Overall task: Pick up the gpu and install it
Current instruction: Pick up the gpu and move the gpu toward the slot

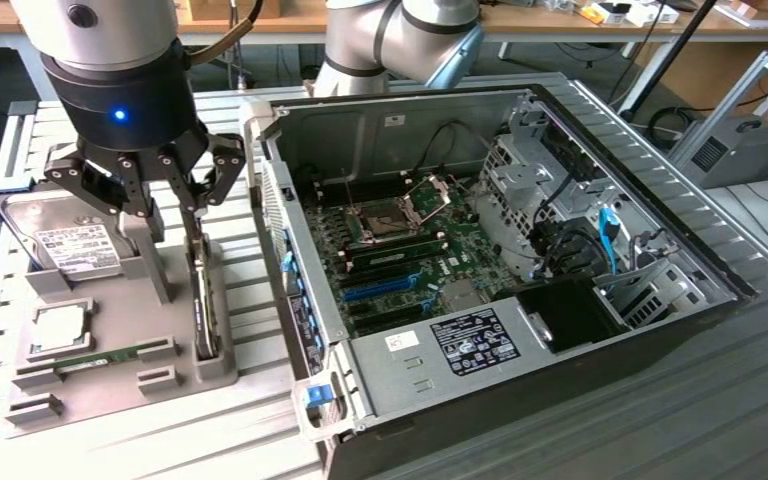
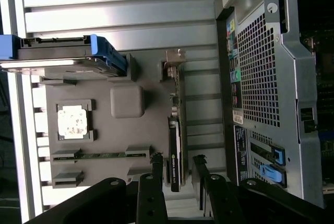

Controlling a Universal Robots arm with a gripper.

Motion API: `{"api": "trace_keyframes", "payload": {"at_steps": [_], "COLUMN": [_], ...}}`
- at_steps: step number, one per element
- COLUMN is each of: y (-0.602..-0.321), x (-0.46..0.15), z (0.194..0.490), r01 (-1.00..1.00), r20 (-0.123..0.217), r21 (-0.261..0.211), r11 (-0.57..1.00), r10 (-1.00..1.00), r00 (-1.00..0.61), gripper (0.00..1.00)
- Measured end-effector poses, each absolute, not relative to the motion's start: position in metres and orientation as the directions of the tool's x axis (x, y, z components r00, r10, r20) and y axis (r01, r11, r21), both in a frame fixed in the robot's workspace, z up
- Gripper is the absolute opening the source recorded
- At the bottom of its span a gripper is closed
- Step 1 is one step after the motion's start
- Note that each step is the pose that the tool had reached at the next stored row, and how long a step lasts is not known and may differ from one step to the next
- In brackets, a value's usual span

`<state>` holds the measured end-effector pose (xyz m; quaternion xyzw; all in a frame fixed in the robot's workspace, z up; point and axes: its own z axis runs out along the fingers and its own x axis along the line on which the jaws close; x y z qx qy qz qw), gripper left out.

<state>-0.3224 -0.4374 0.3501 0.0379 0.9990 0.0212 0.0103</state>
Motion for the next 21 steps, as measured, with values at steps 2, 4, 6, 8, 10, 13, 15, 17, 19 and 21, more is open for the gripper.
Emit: {"api": "trace_keyframes", "payload": {"at_steps": [2, 4, 6, 8, 10, 13, 15, 17, 19, 21], "y": [-0.437, -0.437, -0.437, -0.437, -0.437, -0.437, -0.437, -0.437, -0.437, -0.437], "x": [-0.322, -0.322, -0.322, -0.322, -0.322, -0.322, -0.322, -0.322, -0.322, -0.322], "z": [0.35, 0.35, 0.35, 0.35, 0.35, 0.349, 0.346, 0.343, 0.338, 0.333], "r01": [0.075, 0.075, 0.075, 0.075, 0.075, 0.075, 0.075, 0.075, 0.075, 0.075], "r20": [-0.019, -0.019, -0.019, -0.019, -0.019, -0.019, -0.019, -0.019, -0.019, -0.019], "r21": [0.043, 0.043, 0.043, 0.043, 0.043, 0.044, 0.043, 0.043, 0.043, 0.043], "r11": [0.996, 0.996, 0.996, 0.996, 0.996, 0.996, 0.996, 0.996, 0.996, 0.996], "r10": [0.076, 0.076, 0.076, 0.076, 0.076, 0.076, 0.076, 0.076, 0.076, 0.076], "r00": [-0.997, -0.997, -0.997, -0.997, -0.997, -0.997, -0.997, -0.997, -0.997, -0.997], "gripper": [0.36, 0.36, 0.36, 0.36, 0.36, 0.36, 0.36, 0.36, 0.36, 0.36]}}
